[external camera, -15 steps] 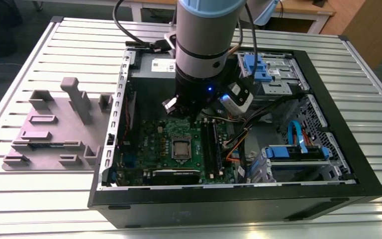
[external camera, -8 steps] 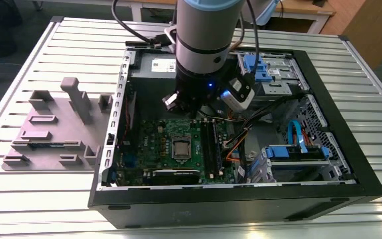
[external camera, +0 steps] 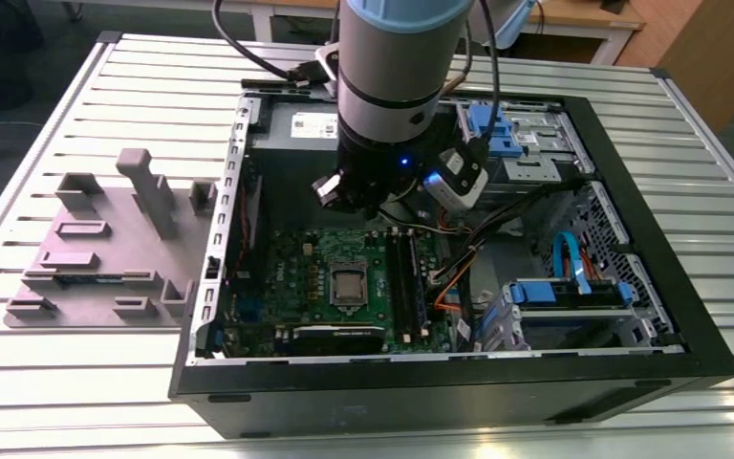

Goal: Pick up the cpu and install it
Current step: 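Install the first cpu locking lever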

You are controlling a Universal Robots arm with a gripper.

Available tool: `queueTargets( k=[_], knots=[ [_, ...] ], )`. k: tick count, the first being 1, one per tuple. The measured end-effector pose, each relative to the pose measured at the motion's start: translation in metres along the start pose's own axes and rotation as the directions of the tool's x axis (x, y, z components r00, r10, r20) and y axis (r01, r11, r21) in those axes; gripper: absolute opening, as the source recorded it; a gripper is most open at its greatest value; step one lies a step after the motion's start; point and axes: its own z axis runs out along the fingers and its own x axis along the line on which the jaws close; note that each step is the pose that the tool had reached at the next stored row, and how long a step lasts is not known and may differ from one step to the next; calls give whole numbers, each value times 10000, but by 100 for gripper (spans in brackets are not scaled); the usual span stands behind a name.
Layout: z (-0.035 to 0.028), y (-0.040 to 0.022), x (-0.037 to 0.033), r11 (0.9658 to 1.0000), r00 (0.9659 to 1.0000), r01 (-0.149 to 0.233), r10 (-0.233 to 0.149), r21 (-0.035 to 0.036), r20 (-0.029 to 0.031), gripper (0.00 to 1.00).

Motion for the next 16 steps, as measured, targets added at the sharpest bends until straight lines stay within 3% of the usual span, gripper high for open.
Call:
queueTargets(
  k=[3, 8, 16],
  knots=[
    [5, -2, 0, 10000, 10000, -66, 66, 0, 14, 11],
    [34, -7, 2, 9982, 9981, -605, 605, 22, 127, 11],
    [86, 49, -24, 9974, 9972, -717, 719, -90, 198, 11]
  ],
)
